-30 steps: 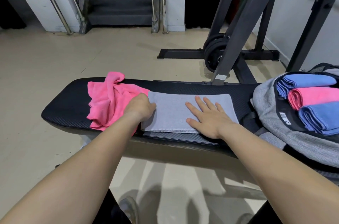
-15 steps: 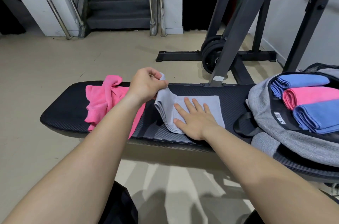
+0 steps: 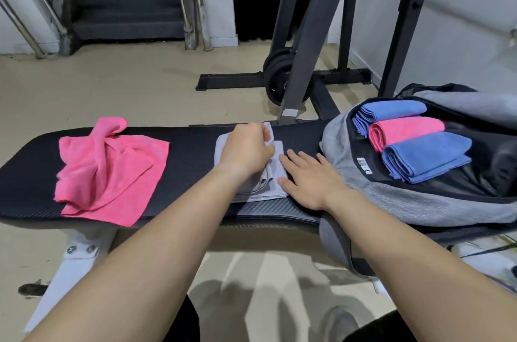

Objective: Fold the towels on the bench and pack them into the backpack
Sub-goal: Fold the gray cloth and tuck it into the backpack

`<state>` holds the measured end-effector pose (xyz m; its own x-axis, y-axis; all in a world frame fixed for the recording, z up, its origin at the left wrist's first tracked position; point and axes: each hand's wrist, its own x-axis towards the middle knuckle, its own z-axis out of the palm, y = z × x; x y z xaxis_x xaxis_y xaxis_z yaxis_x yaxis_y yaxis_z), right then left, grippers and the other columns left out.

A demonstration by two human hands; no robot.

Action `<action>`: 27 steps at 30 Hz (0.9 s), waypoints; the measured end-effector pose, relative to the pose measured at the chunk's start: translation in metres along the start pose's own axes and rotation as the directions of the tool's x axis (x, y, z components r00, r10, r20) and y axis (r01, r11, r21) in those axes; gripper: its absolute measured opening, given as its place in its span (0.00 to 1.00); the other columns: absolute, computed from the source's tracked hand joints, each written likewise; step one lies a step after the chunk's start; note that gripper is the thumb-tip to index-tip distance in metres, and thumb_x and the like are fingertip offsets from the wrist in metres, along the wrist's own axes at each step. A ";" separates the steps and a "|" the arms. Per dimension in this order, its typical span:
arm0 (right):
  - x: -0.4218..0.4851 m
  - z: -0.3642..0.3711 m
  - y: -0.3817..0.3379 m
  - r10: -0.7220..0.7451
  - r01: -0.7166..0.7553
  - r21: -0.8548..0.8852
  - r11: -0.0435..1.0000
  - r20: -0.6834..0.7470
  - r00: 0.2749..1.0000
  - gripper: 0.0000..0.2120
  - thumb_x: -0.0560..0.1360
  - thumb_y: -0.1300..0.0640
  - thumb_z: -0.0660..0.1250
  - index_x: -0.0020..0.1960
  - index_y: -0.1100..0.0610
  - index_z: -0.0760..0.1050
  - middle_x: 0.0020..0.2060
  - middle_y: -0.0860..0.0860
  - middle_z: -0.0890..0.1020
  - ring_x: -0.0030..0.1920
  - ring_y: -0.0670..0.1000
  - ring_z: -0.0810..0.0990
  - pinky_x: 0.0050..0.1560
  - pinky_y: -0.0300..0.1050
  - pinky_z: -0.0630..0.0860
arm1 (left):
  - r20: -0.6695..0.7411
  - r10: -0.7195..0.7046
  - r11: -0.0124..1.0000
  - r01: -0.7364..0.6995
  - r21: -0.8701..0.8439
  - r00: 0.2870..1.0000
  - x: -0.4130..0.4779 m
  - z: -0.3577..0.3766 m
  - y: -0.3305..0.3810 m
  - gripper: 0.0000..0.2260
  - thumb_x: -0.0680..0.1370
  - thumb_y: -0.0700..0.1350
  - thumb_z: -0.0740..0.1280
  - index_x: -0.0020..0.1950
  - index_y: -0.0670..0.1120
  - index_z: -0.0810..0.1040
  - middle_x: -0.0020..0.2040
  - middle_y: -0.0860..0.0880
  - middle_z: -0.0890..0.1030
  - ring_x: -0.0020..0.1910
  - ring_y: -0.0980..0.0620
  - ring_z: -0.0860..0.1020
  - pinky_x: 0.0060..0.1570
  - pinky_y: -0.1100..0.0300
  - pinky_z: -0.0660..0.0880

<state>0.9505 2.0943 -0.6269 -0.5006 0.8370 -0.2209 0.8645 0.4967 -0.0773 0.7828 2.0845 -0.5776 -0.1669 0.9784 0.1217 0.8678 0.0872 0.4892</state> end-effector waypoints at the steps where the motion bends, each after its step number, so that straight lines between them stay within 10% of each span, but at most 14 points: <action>1: 0.000 0.001 0.000 -0.003 0.003 0.001 1.000 -0.004 1.000 0.31 0.83 0.39 0.44 0.82 0.48 0.44 0.82 0.48 0.47 0.81 0.51 0.47 0.79 0.57 0.43 | -0.003 0.013 1.000 -0.013 0.025 1.000 0.001 0.006 0.003 0.07 0.76 0.45 0.68 0.53 0.46 0.82 0.49 0.48 0.83 0.50 0.47 0.80 0.44 0.60 0.70; 10: 0.005 -0.008 0.010 -0.048 0.042 0.128 0.991 0.044 0.998 0.27 0.84 0.49 0.51 0.82 0.52 0.53 0.81 0.49 0.52 0.81 0.53 0.52 0.79 0.54 0.52 | 0.129 0.005 0.996 0.006 -0.088 0.992 0.001 0.026 0.007 0.06 0.78 0.46 0.66 0.48 0.47 0.82 0.42 0.47 0.85 0.45 0.46 0.82 0.47 0.55 0.78; 13: 0.010 -0.015 0.011 0.054 -0.010 0.290 0.957 -0.146 0.988 0.21 0.82 0.58 0.54 0.74 0.57 0.67 0.74 0.54 0.69 0.73 0.59 0.68 0.71 0.55 0.68 | 0.115 -0.008 0.950 0.044 -0.308 0.993 0.001 0.003 -0.006 0.08 0.79 0.42 0.64 0.47 0.51 0.82 0.41 0.49 0.86 0.37 0.49 0.83 0.42 0.58 0.79; 15: 0.012 -0.024 0.001 0.120 -0.009 0.359 0.933 -0.288 0.950 0.22 0.82 0.58 0.54 0.75 0.57 0.67 0.72 0.55 0.71 0.70 0.59 0.71 0.68 0.56 0.70 | -0.021 0.012 0.997 -0.014 -0.080 1.000 0.005 -0.011 -0.027 0.08 0.79 0.44 0.65 0.50 0.54 0.83 0.46 0.53 0.85 0.44 0.50 0.82 0.47 0.57 0.77; 19: 0.020 -0.034 -0.039 -0.083 0.167 0.160 0.973 -0.431 0.899 0.25 0.81 0.54 0.56 0.77 0.57 0.64 0.75 0.54 0.68 0.74 0.57 0.66 0.73 0.52 0.63 | -0.003 0.111 0.968 -0.108 0.226 0.994 0.001 -0.007 -0.068 0.13 0.80 0.47 0.62 0.63 0.54 0.78 0.63 0.51 0.80 0.63 0.45 0.76 0.56 0.51 0.76; 27: 0.042 -0.004 -0.052 -0.081 0.083 0.015 0.996 -0.092 0.992 0.31 0.84 0.45 0.44 0.82 0.56 0.40 0.81 0.52 0.41 0.81 0.50 0.40 0.79 0.54 0.40 | 0.217 0.071 0.925 -0.145 0.351 0.974 -0.014 0.021 -0.077 0.24 0.85 0.53 0.47 0.81 0.51 0.52 0.82 0.51 0.48 0.81 0.47 0.45 0.77 0.44 0.53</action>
<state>0.8842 2.1044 -0.6278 -0.5712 0.8114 -0.1238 0.8206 0.5609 -0.1100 0.7279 2.0683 -0.6348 0.0002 0.9994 -0.0340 0.9913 0.0043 0.1315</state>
